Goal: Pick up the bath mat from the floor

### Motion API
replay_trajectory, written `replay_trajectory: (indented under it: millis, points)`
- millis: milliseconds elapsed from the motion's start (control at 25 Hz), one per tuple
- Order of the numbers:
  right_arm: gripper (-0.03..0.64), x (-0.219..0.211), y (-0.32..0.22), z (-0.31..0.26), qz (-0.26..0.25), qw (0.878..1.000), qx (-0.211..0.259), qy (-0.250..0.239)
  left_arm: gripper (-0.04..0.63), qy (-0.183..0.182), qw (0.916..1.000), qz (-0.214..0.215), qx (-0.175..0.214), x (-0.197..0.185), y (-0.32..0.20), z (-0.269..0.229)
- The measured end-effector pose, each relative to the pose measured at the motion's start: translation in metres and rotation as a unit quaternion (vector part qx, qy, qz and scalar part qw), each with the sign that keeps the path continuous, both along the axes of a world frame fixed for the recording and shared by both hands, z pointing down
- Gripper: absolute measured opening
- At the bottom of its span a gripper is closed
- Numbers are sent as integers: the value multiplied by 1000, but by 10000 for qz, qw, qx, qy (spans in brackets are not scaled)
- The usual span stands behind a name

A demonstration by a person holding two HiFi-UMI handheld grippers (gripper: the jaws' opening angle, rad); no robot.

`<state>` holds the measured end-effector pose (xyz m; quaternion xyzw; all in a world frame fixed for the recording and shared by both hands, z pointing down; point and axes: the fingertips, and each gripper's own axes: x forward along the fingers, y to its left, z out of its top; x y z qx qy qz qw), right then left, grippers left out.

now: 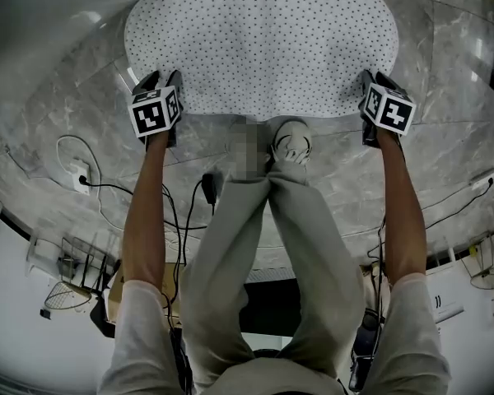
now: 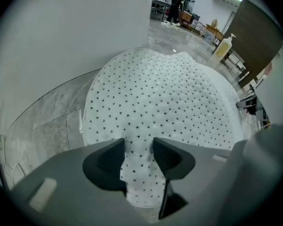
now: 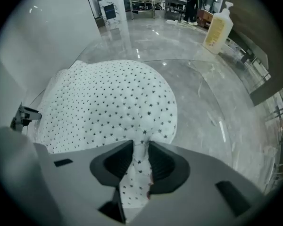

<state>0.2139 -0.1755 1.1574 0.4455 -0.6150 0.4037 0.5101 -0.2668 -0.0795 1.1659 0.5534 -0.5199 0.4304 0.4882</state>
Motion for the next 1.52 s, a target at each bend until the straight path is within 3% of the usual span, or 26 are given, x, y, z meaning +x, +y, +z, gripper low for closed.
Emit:
replay_trajectory:
  millis: [200,400,680,1520]
  points:
    - [68,-3,1,0,-26,10000,-29,68,116,41,9998,206,33,10,-2,-1]
    - [40,-14,2,-6,-277,9994,-42,-217,51,294,9991,282,70,19,-2,-9]
    - [37,-28,4,-35,-269,9980,-45,-564,43,515,9981,323,112,30,-8,-40]
    - [37,-97,14,-191,-441,9919,-61,-1188,37,1252,9914,313,219,96,-23,-186]
